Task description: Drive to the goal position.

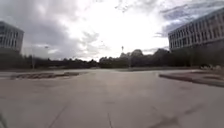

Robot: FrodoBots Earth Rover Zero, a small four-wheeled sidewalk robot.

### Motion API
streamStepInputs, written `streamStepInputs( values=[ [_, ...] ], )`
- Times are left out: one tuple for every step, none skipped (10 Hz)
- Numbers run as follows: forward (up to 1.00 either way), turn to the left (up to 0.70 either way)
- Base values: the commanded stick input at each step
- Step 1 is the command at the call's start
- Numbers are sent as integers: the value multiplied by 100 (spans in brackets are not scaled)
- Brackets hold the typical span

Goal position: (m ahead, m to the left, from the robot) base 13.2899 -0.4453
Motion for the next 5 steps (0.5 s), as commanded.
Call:
streamStepInputs(
  values=[
    [70,10],
    [70,0],
    [70,0],
    [70,0],
    [70,0]
  ],
)
